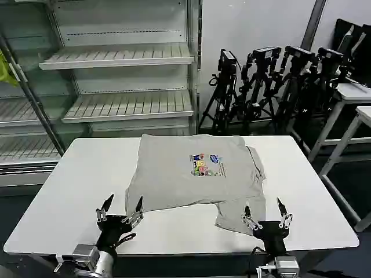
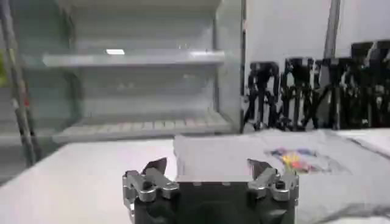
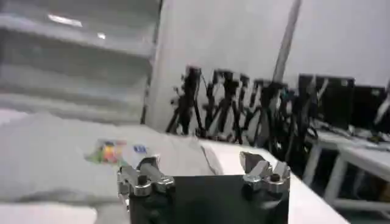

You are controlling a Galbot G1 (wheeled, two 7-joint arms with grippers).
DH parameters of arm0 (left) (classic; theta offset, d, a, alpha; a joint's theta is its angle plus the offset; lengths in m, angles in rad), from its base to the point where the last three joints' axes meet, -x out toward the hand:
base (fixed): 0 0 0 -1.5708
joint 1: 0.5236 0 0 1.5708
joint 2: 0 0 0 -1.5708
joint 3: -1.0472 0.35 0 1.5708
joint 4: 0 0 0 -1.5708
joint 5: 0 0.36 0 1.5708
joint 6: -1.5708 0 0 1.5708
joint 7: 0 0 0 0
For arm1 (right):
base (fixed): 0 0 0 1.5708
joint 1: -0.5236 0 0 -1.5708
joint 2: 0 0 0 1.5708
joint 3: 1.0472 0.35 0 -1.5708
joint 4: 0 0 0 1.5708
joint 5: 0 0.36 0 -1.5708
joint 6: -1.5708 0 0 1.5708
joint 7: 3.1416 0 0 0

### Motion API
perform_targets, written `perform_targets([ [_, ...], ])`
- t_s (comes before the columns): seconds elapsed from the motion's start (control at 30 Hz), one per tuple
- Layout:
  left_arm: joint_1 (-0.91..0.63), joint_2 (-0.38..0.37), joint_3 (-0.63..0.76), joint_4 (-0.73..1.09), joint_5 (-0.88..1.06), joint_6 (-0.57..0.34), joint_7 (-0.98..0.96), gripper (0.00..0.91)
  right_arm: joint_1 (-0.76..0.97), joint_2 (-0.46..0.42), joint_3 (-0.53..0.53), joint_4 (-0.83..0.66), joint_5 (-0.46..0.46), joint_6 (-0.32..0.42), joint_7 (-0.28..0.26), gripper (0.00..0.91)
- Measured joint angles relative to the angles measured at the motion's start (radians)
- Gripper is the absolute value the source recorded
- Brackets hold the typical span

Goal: Fold and organize the clothes.

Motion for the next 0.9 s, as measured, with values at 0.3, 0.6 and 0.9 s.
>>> perform_targets([
  [0.3, -0.075, 0.026, 0.02, 0.111, -0.037, 0.059, -0.026, 0.907, 0.029, 0.0, 0.011, -0.062, 0.044, -0.055, 0.02, 0.907],
  [0.6, -0.168, 0.034, 0.04, 0.239, -0.061, 0.084, -0.036, 0.05, 0.047, 0.001, -0.002, -0.104, 0.06, -0.081, 0.031, 0.867],
  [0.9, -0.198, 0.037, 0.055, 0.286, -0.089, 0.087, -0.04, 0.05, 0.039, -0.004, -0.019, -0.117, 0.091, -0.096, 0.033, 0.0],
])
